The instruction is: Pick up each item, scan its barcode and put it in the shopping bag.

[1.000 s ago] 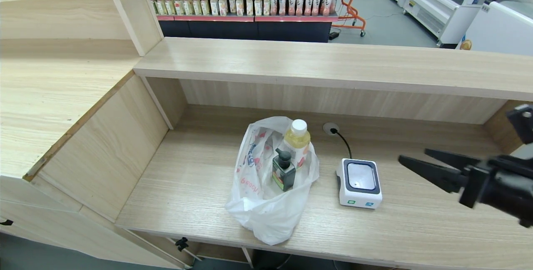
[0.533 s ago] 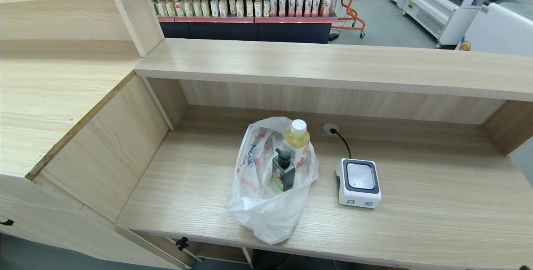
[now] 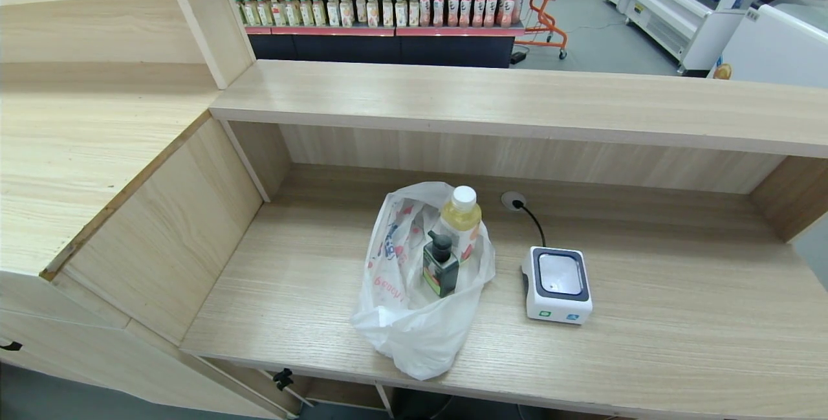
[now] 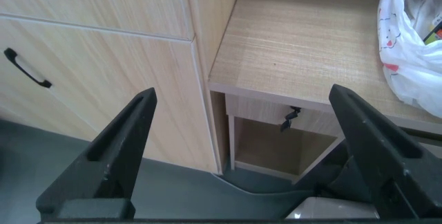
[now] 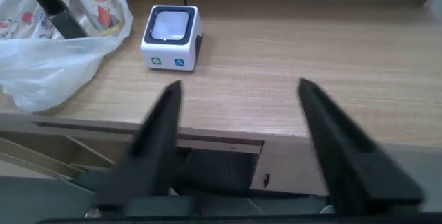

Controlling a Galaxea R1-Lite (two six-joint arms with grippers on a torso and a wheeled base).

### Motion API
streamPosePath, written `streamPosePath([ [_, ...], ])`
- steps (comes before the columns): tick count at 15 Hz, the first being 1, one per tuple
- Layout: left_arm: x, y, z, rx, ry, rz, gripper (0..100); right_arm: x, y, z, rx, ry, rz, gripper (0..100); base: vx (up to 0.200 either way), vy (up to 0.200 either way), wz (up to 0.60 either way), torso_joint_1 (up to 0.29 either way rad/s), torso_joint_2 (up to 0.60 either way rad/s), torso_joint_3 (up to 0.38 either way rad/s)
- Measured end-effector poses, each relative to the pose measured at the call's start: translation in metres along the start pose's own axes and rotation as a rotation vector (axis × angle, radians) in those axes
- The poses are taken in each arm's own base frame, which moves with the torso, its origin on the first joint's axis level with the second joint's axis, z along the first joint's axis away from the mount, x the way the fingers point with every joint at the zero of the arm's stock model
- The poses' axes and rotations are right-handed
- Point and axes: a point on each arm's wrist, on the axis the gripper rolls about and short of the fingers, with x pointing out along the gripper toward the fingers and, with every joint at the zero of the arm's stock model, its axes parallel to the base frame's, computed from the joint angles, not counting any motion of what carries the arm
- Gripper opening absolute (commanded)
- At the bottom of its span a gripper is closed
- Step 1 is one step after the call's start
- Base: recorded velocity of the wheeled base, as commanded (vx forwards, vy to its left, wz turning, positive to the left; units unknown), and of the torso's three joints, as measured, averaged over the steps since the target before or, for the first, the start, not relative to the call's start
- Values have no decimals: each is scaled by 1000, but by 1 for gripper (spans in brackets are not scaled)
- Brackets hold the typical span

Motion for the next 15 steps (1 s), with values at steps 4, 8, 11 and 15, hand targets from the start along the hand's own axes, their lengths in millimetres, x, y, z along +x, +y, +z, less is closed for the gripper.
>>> streamPosePath([
  [4,0,0,0,0,0,0,100,-1,0,0,12,-7,-1,0,0,0,0,0,0,0],
  [8,0,0,0,0,0,0,100,-1,0,0,12,-8,-1,0,0,0,0,0,0,0],
  [11,0,0,0,2,0,0,100,-1,0,0,12,-7,-1,0,0,-133,0,2,2,0],
  [15,0,0,0,4,0,0,100,-1,0,0,12,-7,0,0,0,-200,0,12,-1,-1],
])
